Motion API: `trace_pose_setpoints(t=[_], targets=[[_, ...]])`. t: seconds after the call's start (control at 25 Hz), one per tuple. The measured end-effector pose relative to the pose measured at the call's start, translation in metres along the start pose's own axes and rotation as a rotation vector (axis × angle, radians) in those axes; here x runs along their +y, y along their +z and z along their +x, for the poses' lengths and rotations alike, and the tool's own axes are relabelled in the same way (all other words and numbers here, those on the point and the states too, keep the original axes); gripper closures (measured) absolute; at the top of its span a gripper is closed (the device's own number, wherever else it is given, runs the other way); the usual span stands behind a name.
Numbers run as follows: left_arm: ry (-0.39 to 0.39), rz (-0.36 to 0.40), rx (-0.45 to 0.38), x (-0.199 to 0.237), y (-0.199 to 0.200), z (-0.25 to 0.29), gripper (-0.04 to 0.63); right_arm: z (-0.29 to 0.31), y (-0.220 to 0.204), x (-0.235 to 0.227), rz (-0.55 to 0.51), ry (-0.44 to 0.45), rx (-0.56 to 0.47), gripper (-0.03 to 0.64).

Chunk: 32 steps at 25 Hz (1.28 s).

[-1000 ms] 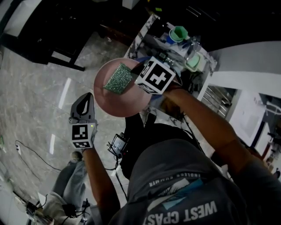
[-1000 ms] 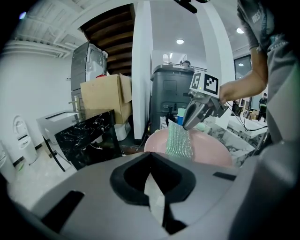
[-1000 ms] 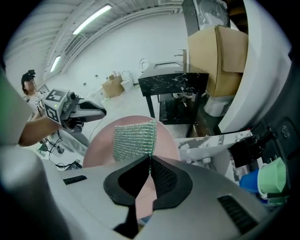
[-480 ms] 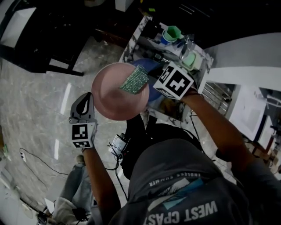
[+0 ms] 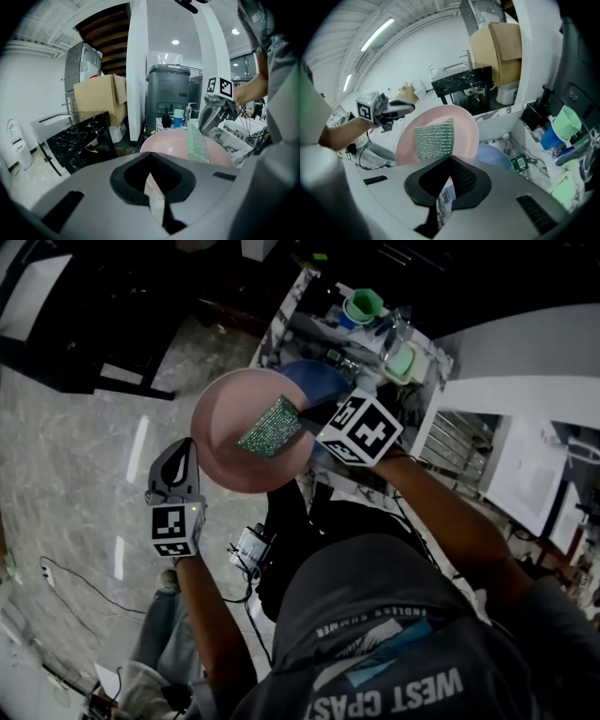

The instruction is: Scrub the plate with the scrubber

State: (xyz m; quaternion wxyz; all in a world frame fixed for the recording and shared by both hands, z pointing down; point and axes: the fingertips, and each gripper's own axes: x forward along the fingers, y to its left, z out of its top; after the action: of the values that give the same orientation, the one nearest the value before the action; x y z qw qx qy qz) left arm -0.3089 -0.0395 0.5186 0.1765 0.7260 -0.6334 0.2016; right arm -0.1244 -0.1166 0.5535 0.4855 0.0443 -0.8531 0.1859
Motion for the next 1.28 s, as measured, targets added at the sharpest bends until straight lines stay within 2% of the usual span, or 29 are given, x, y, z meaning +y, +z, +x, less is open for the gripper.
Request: trace_pose_setpoints(t=[0.16, 0.32, 0.8, 1.0, 1.28], targets=[[0.016, -0.001, -0.006, 0.004, 0.001, -0.008, 0.595, -0.005, 0.002, 0.0, 0.104, 0.03, -0.063, 0.586], [0.025, -0.006, -0.015, 0.006, 0.004, -0.014, 0.595, -0.016, 0.002, -0.004, 0.16, 0.032, -0.113, 0.587], [0.032, 0.003, -0.03, -0.005, 0.019, -0.024, 0.595, -0.075, 0.012, -0.011, 0.187, -0.015, -0.268, 0.589], [0.032, 0.024, -0.048, -0.008, 0.028, -0.03, 0.595, -0.085, -0.003, -0.025, 0.213, -0.049, -0.28, 0.589], [0.031, 0.046, -0.032, -0.015, 0.032, -0.038, 0.595, -0.107, -0.023, -0.044, 0.276, -0.099, -0.317, 0.589]])
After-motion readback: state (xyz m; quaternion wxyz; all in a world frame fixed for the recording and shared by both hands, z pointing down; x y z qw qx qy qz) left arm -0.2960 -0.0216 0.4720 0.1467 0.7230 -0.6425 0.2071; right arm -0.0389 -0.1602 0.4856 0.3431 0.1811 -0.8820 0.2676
